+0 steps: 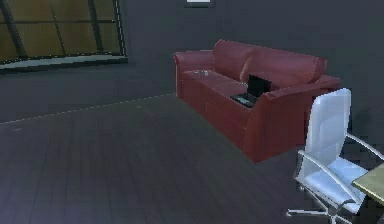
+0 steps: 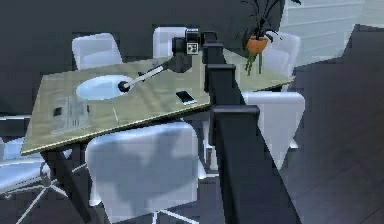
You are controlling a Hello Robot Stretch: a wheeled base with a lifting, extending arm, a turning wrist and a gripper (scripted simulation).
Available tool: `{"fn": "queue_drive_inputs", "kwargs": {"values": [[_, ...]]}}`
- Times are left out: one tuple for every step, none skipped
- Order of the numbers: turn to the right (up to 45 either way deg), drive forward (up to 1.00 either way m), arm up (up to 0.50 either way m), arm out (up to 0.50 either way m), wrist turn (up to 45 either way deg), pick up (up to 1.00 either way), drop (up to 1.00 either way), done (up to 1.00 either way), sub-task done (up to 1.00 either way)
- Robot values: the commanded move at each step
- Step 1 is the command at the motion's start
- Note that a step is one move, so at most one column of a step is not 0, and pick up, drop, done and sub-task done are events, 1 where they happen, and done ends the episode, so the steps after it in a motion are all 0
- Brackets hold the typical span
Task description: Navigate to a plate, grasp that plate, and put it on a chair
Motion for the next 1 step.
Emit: {"fn": "queue_drive_inputs", "kwargs": {"values": [[0.0, 0.0, -0.34, 0.0, 0.0, 0.0, 0.0, 0.0, 0.0]]}}
